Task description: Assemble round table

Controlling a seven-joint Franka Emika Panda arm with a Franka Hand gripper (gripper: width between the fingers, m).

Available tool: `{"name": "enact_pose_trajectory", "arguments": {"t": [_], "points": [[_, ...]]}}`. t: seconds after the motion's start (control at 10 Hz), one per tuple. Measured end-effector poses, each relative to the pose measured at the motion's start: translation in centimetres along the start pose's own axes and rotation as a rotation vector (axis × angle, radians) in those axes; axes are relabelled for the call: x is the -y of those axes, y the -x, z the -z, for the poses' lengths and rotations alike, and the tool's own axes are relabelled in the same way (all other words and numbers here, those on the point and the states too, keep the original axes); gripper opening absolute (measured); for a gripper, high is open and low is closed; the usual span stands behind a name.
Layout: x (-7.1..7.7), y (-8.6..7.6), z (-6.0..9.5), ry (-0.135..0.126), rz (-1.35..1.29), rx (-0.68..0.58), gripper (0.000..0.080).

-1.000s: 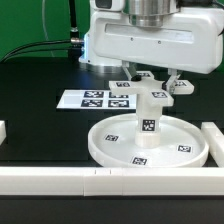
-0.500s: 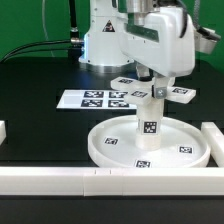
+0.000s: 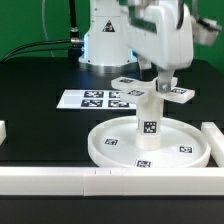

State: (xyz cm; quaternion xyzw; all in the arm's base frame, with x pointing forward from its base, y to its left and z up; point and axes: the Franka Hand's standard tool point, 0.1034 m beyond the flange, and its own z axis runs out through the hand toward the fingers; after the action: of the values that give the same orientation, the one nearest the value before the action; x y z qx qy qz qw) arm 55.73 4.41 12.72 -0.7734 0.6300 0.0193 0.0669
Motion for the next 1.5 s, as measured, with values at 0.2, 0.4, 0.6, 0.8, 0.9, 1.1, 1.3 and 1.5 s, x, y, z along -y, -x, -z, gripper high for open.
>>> {"name": "enact_pose_trajectory", "arguments": {"t": [0.2,0.4,0.6,0.8,0.9,1.1,1.3,1.5], "points": [[0.2,0.1,0.9,-0.016,0.039,0.011,0.0647],[0.2,0.2,0.7,-0.013,0.089,0.010,0.0649],[0.0,0.5,-0.3,0.017,0.436,-0.001,0.0649],[0.4,0.6,-0.1,0.012,0.750,0.004,0.0649],[0.3,0.6,-0.2,0.012,0.747,0.005,0.0649],[0.3,0.6,-0.2,0.014,0.919,0.005,0.0649],[0.4,0.4,-0.1,0.038,1.229,-0.030,0.0649],[0.7,0.2,0.1,0.052,1.541,-0.035,0.0649]]}}
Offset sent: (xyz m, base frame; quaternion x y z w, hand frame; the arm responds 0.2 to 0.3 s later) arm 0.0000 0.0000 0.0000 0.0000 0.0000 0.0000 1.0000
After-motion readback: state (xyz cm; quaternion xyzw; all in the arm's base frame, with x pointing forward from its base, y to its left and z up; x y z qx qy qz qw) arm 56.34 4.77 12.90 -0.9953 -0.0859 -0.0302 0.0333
